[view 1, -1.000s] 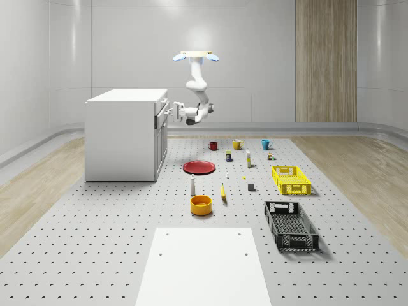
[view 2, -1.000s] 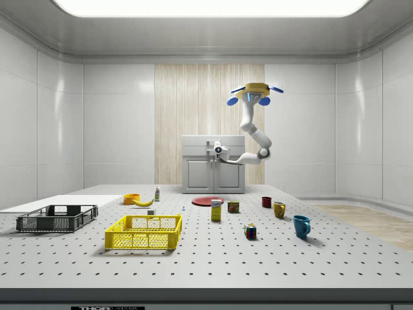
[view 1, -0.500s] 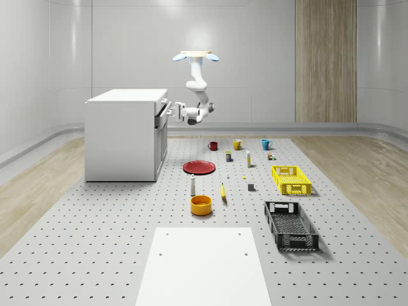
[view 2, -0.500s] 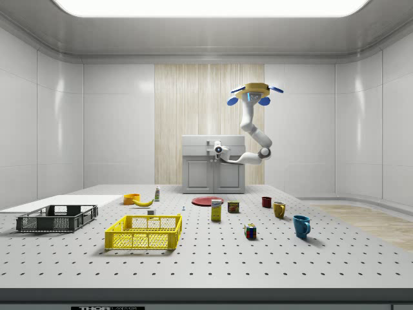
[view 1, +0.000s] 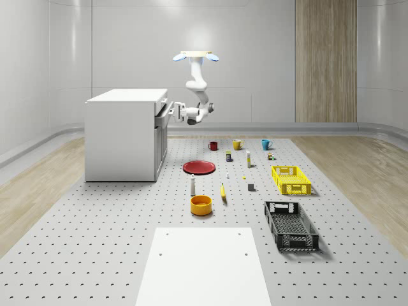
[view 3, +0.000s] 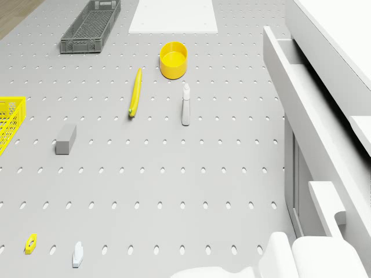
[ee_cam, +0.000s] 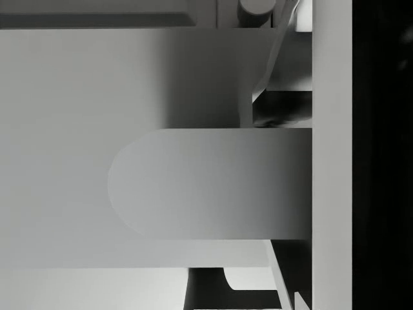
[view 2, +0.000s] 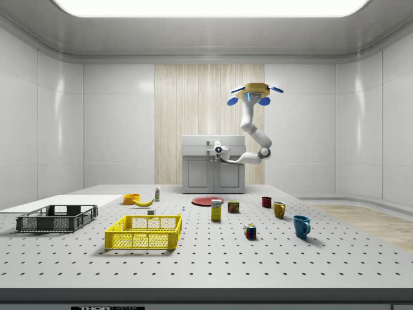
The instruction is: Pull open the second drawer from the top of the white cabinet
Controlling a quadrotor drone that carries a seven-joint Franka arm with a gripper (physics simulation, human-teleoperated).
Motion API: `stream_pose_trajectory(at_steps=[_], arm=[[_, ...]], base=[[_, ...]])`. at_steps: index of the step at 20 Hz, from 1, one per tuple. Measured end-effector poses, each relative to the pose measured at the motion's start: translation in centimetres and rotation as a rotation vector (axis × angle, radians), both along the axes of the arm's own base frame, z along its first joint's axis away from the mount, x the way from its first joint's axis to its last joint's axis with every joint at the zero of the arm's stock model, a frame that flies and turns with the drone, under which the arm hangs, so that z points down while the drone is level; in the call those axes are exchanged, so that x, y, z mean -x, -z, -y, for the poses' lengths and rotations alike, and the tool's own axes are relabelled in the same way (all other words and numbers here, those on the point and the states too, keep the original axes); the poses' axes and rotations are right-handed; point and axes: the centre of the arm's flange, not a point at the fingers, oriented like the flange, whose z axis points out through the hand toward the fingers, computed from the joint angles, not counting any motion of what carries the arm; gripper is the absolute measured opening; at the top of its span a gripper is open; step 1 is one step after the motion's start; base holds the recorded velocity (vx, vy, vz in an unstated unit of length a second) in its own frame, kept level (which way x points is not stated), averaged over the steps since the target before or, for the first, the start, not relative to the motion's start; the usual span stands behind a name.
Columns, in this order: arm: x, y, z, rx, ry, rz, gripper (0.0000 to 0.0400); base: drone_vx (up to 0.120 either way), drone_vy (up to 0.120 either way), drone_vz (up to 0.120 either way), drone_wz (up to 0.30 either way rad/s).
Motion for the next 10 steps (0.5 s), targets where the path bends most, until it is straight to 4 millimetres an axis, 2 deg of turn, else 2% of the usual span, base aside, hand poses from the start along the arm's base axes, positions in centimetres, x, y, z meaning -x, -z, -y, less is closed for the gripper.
stream_pose_trajectory(at_steps=[2, 7, 10], arm=[[-0.3, 0.9, 0.2, -0.002, -0.003, 0.04, 0.0168], [-0.1, 0.3, 2.0, -0.004, -0.001, 0.017, 0.012], [-0.1, 0.2, 3.4, -0.001, -0.001, 0.005, 0.0127]], base=[[0.0, 0.0, 0.0, 0.0], [0.0, 0.0, 0.0, 0.0], [0.0, 0.0, 0.0, 0.0]])
